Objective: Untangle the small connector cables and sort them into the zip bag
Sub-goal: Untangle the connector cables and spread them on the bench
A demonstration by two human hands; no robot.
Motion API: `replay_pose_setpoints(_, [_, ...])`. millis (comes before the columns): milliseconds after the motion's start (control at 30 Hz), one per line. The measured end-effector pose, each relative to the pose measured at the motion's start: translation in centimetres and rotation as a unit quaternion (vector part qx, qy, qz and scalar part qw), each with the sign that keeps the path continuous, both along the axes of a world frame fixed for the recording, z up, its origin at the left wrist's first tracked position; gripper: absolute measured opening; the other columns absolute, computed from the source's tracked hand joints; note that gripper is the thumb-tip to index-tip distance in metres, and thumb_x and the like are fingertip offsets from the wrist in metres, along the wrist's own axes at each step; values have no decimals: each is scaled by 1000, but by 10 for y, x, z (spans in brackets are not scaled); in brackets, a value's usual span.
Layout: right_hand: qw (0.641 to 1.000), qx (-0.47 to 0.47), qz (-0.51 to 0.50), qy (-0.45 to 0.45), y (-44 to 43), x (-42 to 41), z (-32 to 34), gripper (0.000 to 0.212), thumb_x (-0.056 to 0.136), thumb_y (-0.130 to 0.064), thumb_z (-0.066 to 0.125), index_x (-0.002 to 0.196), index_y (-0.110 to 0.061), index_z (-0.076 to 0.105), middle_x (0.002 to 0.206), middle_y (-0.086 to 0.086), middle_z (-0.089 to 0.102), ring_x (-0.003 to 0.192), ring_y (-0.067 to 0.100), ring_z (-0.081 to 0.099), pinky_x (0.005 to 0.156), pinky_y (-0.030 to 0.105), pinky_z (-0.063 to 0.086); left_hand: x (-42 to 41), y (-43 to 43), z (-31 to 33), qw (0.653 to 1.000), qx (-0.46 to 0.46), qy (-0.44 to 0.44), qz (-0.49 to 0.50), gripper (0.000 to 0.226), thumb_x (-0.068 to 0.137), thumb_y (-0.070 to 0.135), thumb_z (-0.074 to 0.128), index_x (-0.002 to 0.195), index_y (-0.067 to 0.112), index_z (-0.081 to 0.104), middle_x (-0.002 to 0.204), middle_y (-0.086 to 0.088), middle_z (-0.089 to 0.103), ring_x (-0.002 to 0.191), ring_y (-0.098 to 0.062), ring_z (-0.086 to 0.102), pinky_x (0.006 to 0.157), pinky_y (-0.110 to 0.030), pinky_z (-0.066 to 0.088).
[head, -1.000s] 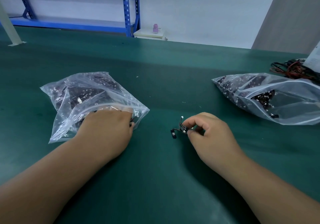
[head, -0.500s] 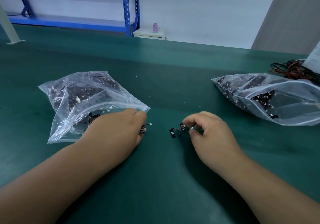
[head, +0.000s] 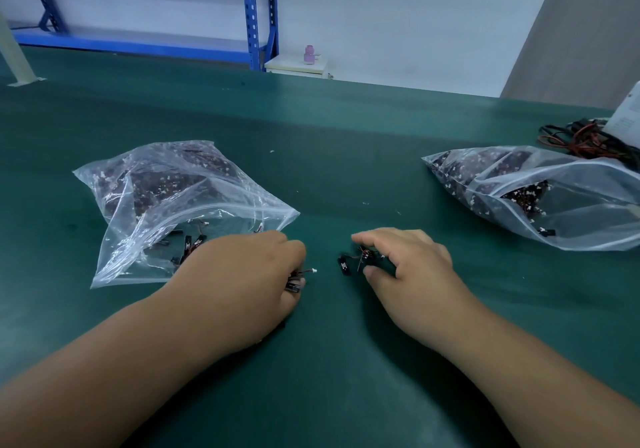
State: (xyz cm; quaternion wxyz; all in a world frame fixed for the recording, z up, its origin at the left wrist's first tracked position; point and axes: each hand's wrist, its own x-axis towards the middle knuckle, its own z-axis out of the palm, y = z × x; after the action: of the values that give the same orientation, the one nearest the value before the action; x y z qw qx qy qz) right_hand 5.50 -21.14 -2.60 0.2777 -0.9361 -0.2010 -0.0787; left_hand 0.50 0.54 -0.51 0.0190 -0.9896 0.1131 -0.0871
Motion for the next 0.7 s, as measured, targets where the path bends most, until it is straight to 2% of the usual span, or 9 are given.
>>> replay_pose_setpoints(100, [999, -34, 18, 1, 1, 0, 0, 28, 93, -23, 61, 112, -42, 66, 115, -30, 58, 114, 7, 42, 88, 23, 16, 3, 6, -3, 1000, 12, -15, 8, 23, 90, 53, 36, 93, 34, 47, 92, 12, 45, 92, -12, 49, 83, -32, 46])
replay_pose_setpoints(200, [997, -72, 18, -4, 1, -1, -1, 25, 96, -26, 57, 111, -43, 68, 106, -23, 54, 106, 9, 43, 87, 26, 20, 4, 8, -5, 999, 15, -25, 12, 19, 91, 49, 40, 94, 33, 50, 99, 14, 43, 97, -14, 45, 88, -34, 44])
replay_pose_setpoints(300, [997, -82, 11, -2, 1, -1, -1, 25, 97, -26, 56, 112, -42, 69, 102, -20, 51, 104, 10, 45, 88, 29, 24, 6, 11, -6, 999, 21, -20, 24, 16, 93, 45, 36, 94, 32, 45, 100, 12, 41, 92, -15, 47, 84, -35, 47])
replay_pose_setpoints(467, [999, -38, -22, 7, 2, -2, 0, 28, 94, -21, 63, 117, -36, 65, 106, -16, 55, 106, 13, 53, 99, 36, 36, 5, 14, -2, 999, 22, -38, 29, 12, 95, 42, 37, 92, 31, 40, 91, 10, 43, 83, -14, 53, 75, -33, 48])
replay_pose_setpoints(533, [999, -25, -34, 11, 2, -2, 0, 31, 93, -19, 65, 120, -33, 65, 105, -12, 57, 103, 16, 55, 99, 41, 42, 5, 13, 1, 998, 23, -53, 25, 13, 94, 43, 37, 90, 31, 40, 88, 11, 45, 82, -14, 52, 74, -34, 47])
replay_pose_setpoints(700, [998, 5, -59, 11, 2, -3, 1, 35, 90, -12, 64, 119, -32, 64, 107, -13, 58, 104, 17, 56, 99, 43, 42, 1, 6, 8, 997, -3, -80, 11, 13, 93, 44, 41, 88, 32, 45, 82, 12, 54, 81, -16, 51, 72, -36, 46])
